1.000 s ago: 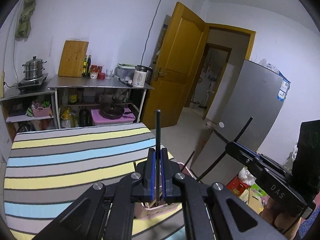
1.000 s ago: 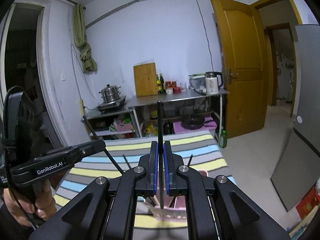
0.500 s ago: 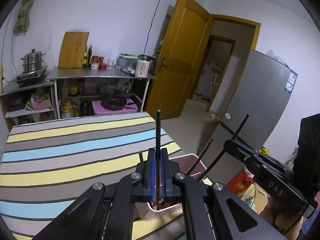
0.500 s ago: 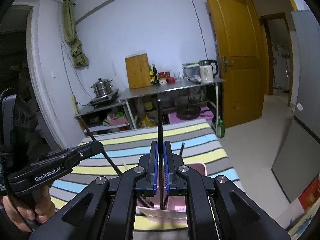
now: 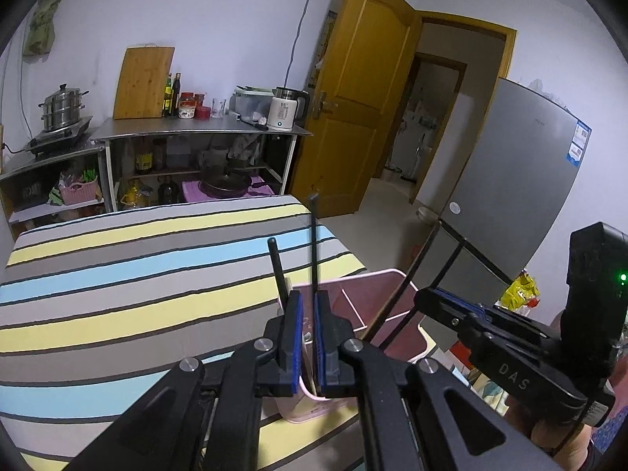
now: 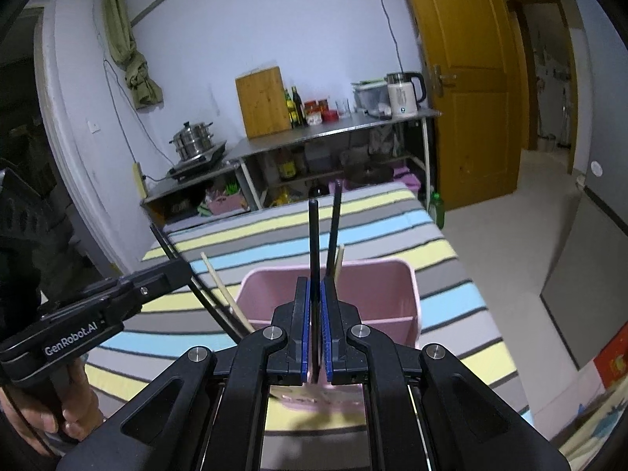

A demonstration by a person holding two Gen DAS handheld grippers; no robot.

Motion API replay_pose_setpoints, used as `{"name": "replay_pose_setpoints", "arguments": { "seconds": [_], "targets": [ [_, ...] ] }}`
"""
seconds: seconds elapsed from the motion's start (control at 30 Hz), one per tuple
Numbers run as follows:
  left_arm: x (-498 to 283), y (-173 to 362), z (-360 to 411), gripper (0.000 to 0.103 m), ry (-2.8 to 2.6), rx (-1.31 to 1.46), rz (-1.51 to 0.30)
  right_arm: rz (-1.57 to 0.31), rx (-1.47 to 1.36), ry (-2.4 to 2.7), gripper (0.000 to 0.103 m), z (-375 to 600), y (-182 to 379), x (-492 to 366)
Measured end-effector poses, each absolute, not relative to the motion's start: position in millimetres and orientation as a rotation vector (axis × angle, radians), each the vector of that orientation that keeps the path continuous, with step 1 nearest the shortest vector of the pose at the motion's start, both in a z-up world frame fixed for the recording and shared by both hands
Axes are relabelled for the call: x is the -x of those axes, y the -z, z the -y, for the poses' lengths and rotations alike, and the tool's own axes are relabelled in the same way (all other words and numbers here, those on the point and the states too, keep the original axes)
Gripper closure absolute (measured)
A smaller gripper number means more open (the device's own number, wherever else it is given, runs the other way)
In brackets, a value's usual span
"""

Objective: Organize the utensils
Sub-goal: 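Lower the black chopsticks into the basket and open both tools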

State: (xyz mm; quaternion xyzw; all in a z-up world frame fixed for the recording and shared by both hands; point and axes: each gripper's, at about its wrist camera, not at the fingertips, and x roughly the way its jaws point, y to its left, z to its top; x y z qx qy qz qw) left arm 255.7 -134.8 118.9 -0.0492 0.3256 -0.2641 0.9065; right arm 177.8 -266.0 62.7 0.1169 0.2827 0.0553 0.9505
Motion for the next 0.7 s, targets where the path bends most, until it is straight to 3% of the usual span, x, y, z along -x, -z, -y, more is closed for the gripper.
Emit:
{"name": "replay_pose_setpoints", "arguments": {
  "seconds": [0.23, 0.33, 0.7],
  "targets": [
    [-245.4, -123.6, 130.9, 0.087, 0.533, 0.097, -0.650, -0.569, -0.210, -0.100, 0.093, 263.3, -63.0, -171.9],
    [-239.6, -126.5, 125.8, 0.086, 0.531, 0.104, -0.640, -0.558, -0.202, -0.094, 0.088, 263.0, -65.3, -164.3],
    [-195.0, -137.7, 108.1, 0.086, 0.508, 0.094, -0.588, -0.520, -0.174, -0.088, 0.084, 253.5, -74.9, -127.8]
  ]
}}
